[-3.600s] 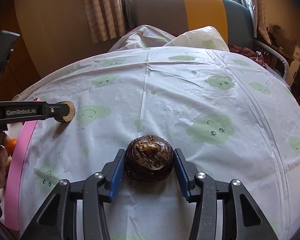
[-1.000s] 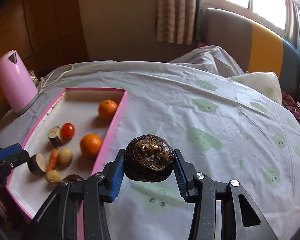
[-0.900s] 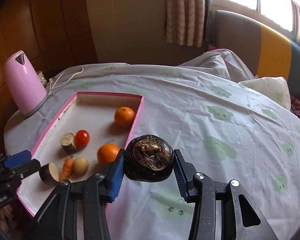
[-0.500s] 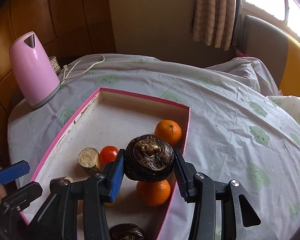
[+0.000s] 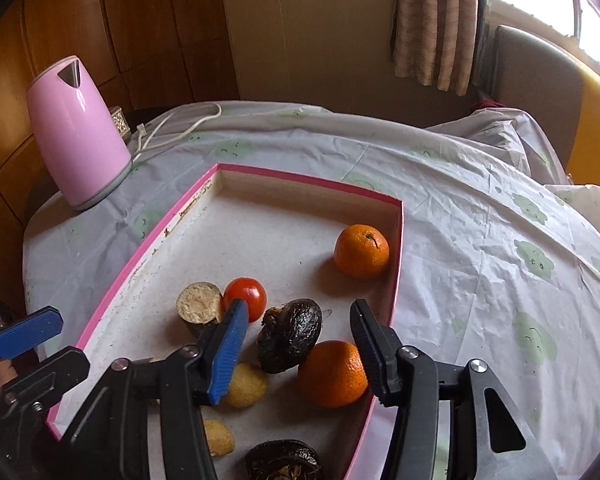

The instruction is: Organize fruits

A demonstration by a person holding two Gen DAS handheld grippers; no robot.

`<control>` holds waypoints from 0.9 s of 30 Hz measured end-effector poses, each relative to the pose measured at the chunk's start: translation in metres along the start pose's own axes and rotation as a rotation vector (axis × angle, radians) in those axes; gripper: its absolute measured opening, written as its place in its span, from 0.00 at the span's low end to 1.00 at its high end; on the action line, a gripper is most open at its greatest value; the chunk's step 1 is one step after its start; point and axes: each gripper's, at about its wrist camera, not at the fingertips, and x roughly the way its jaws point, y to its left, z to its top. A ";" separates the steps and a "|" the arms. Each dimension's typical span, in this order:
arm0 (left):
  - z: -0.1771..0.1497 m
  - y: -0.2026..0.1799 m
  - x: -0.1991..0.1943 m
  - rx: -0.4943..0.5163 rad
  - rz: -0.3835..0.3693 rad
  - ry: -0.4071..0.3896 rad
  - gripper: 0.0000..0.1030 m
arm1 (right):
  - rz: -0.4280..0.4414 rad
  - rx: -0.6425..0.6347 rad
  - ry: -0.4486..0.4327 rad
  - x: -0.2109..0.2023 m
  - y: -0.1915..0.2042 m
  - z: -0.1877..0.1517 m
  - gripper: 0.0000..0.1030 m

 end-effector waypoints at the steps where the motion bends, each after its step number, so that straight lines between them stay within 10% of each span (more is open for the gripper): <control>1: -0.001 -0.001 -0.002 0.002 0.000 -0.006 0.43 | 0.000 0.013 -0.017 -0.007 0.000 -0.001 0.64; 9: -0.008 -0.012 -0.020 0.015 -0.015 -0.043 0.43 | -0.135 0.083 -0.141 -0.063 0.001 -0.031 0.82; 16: -0.018 -0.020 -0.032 0.022 -0.044 -0.082 0.70 | -0.219 0.136 -0.138 -0.086 -0.004 -0.069 0.86; 27: -0.021 -0.022 -0.035 0.004 0.056 -0.124 0.74 | -0.235 0.136 -0.119 -0.090 -0.001 -0.086 0.86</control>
